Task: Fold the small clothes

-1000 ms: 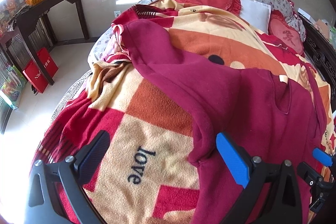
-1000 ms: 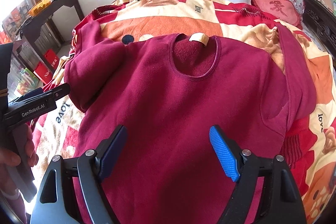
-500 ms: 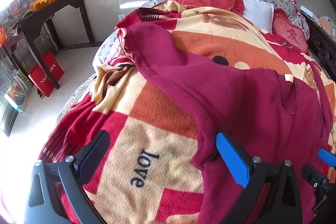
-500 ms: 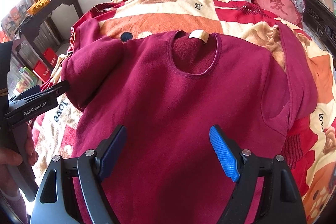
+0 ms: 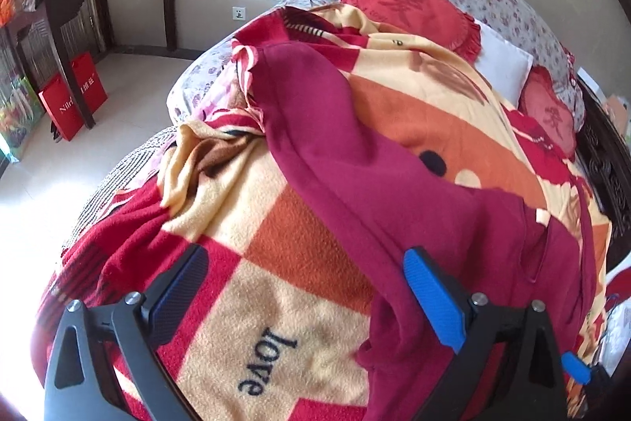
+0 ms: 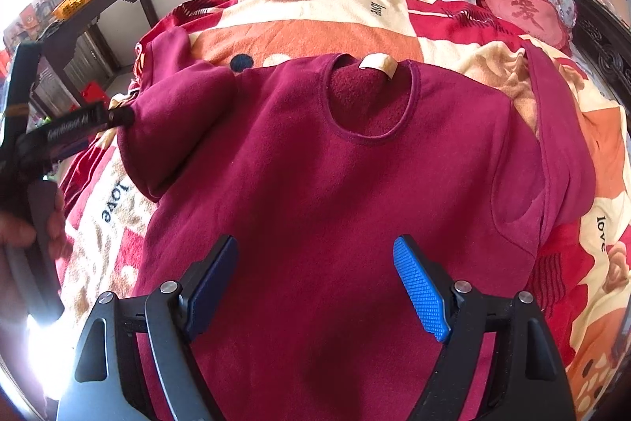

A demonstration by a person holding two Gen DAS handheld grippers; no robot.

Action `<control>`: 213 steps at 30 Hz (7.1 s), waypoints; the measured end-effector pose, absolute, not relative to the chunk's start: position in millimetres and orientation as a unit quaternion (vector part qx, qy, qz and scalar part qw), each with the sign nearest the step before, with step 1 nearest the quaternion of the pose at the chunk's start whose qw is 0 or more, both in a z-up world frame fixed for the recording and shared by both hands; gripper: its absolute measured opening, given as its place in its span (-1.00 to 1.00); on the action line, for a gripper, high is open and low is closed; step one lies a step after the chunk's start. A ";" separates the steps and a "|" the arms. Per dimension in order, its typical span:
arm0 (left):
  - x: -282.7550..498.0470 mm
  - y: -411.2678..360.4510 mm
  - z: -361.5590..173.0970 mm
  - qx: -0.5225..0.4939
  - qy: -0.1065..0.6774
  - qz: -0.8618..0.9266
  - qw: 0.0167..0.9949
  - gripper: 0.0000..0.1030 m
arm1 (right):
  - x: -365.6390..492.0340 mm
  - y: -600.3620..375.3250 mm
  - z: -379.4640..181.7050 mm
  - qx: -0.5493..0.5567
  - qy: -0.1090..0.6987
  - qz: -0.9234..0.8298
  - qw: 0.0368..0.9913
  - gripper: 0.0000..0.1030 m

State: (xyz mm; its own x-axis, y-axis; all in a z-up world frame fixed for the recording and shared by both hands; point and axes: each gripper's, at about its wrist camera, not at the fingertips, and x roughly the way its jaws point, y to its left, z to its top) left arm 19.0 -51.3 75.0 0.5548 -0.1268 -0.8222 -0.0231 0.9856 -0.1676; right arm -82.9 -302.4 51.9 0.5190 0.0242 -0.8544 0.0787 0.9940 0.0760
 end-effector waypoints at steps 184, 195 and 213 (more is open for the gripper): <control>-27.6 -147.8 29.5 0.092 0.493 -0.149 0.852 0.70 | 52.4 -607.7 30.3 0.157 0.458 -0.195 0.853 -1.00; -23.9 -102.2 90.3 0.009 0.454 -0.128 0.881 0.70 | -65.0 -608.2 135.6 0.258 0.313 0.005 0.914 -1.00; -51.9 -41.7 115.0 -0.043 0.427 -0.106 0.897 0.70 | -56.2 -324.2 51.3 0.069 0.498 0.290 0.814 -0.83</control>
State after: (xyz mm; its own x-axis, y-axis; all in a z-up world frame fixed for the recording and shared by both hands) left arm -51.9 -41.7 115.0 0.6130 -0.2273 -0.7567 0.1535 0.9737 -0.1682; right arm -56.2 -324.2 51.3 0.3364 0.5419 -0.7702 -0.4037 0.8219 0.4019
